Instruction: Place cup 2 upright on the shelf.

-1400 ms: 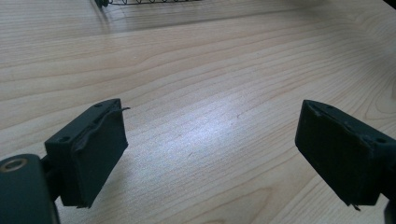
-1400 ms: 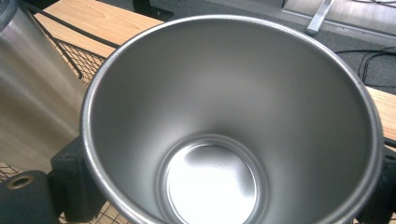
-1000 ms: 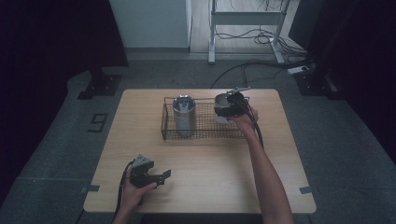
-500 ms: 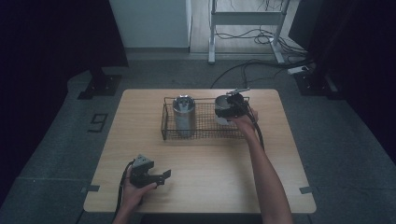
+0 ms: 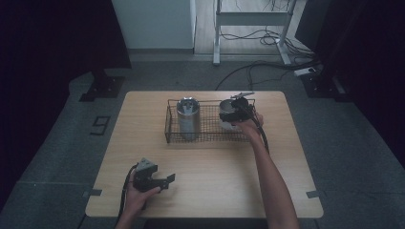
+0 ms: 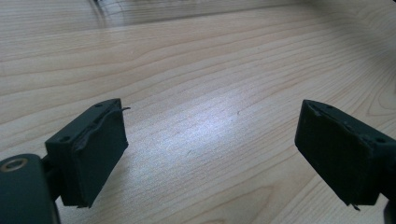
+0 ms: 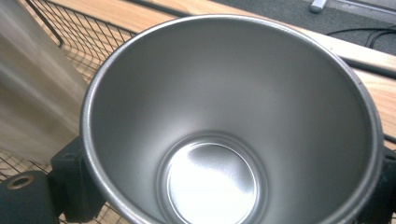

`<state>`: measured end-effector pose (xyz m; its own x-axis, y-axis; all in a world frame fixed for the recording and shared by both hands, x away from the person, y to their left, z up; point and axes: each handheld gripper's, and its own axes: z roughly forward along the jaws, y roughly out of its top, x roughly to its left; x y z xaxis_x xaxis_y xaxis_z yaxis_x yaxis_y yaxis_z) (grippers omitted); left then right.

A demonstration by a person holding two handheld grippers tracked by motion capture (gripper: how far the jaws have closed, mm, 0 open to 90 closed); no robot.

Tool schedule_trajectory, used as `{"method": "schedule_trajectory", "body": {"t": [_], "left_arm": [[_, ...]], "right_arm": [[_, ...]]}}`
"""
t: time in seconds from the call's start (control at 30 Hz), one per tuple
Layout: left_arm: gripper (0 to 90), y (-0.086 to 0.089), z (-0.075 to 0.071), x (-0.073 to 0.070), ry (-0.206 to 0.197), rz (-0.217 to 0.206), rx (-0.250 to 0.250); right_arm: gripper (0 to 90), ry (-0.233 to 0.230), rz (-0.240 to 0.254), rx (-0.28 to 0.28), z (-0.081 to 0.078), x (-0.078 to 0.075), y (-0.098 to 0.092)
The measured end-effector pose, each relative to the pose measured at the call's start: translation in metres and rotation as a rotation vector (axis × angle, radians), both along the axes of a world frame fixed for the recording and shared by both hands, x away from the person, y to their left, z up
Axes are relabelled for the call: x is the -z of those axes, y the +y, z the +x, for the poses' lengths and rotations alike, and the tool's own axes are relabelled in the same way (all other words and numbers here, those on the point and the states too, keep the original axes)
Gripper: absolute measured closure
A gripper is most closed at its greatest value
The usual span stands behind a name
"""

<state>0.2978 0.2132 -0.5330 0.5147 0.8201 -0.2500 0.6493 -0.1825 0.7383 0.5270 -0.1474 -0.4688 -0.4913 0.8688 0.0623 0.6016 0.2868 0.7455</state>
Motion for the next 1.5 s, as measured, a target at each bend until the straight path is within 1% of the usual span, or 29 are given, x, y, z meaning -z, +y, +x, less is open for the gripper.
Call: {"method": "schedule_trajectory", "body": {"t": [0.1, 0.2, 0.47, 0.53, 0.7, 1.0, 1.1, 1.4, 1.5], "left_arm": [[9.1, 0.000, 0.000, 0.000, 0.001, 0.002, 0.001], [9.1, -0.001, 0.000, 0.001, 0.001, 0.001, 0.002], [9.2, -0.002, 0.000, 0.002, 0.003, 0.004, 0.005], [9.2, -0.002, 0.000, 0.002, 0.003, 0.005, 0.005], [9.2, -0.002, 0.000, 0.002, 0.005, 0.008, 0.008], [9.2, -0.003, 0.000, 0.002, 0.006, 0.010, 0.012], [9.2, -0.003, 0.000, 0.002, 0.005, 0.010, 0.011], [9.2, -0.003, 0.000, 0.002, 0.007, 0.012, 0.015], [9.2, -0.003, 0.000, 0.002, 0.007, 0.012, 0.016]], "right_arm": [[7.8, 0.005, -0.017, 0.001, 0.000, 0.004, -0.001], [7.8, 0.010, -0.011, 0.006, 0.000, 0.006, -0.002], [7.8, 0.026, -0.016, 0.008, 0.000, 0.010, -0.005], [7.8, 0.024, -0.017, 0.005, 0.000, 0.010, -0.004], [7.8, 0.030, -0.038, 0.015, -0.001, 0.011, -0.002], [7.7, 0.063, -0.083, 0.013, 0.000, 0.016, 0.000], [7.7, 0.066, -0.077, 0.020, 0.000, 0.017, 0.000], [7.4, 0.077, -0.078, 0.018, -0.001, 0.017, -0.001], [7.3, 0.081, -0.096, 0.021, -0.003, 0.016, 0.000]]}}
